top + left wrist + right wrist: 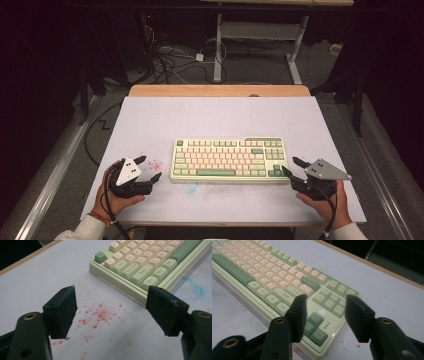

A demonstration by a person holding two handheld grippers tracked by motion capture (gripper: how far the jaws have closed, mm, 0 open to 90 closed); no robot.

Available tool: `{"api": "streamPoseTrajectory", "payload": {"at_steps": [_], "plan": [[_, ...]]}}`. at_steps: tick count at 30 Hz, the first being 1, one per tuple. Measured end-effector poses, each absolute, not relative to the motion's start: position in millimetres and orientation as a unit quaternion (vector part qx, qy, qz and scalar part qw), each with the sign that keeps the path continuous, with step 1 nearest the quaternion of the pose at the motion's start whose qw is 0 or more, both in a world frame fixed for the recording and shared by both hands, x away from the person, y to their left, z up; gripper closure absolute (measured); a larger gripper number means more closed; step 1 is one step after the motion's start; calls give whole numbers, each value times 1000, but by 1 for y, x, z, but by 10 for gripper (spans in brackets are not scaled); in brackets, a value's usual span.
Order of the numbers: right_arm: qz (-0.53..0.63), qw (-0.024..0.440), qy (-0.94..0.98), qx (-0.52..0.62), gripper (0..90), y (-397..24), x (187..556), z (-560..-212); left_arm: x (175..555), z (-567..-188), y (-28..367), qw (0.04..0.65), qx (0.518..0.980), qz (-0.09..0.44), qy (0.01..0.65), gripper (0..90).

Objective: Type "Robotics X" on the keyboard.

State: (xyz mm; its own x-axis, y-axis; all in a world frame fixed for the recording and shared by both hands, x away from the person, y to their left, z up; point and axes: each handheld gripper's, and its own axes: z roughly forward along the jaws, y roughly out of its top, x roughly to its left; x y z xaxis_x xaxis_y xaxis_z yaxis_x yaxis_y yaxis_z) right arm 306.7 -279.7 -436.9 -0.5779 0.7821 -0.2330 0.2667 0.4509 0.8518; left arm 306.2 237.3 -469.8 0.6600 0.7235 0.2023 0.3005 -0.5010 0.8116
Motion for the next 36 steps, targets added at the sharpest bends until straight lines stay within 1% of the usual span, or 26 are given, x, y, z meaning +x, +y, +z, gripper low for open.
{"api": "streamPoseTrajectory", "payload": {"at_steps": [1,2,4,7,12,18,25,31,36], "plan": [[405,314,791,333,588,-277,309,-437,306,-471,237,388,825,264,315,256],[403,311,794,334,644,-276,311,-437,308,-473,236,384,827,260,318,256],[400,294,806,322,704,-270,316,-436,308,-474,235,381,828,259,320,255],[394,289,818,304,803,-259,322,-434,307,-476,235,374,833,253,320,256],[390,271,833,284,895,-243,332,-434,307,-476,236,380,829,250,327,261],[374,251,850,274,900,-228,345,-443,308,-478,236,374,832,248,325,265],[351,243,864,266,900,-216,354,-455,308,-480,235,368,837,248,321,265],[344,239,869,263,900,-215,355,-460,307,-479,235,368,836,249,322,267],[346,234,869,264,900,-216,355,-464,307,-479,236,365,839,245,321,306]]}}
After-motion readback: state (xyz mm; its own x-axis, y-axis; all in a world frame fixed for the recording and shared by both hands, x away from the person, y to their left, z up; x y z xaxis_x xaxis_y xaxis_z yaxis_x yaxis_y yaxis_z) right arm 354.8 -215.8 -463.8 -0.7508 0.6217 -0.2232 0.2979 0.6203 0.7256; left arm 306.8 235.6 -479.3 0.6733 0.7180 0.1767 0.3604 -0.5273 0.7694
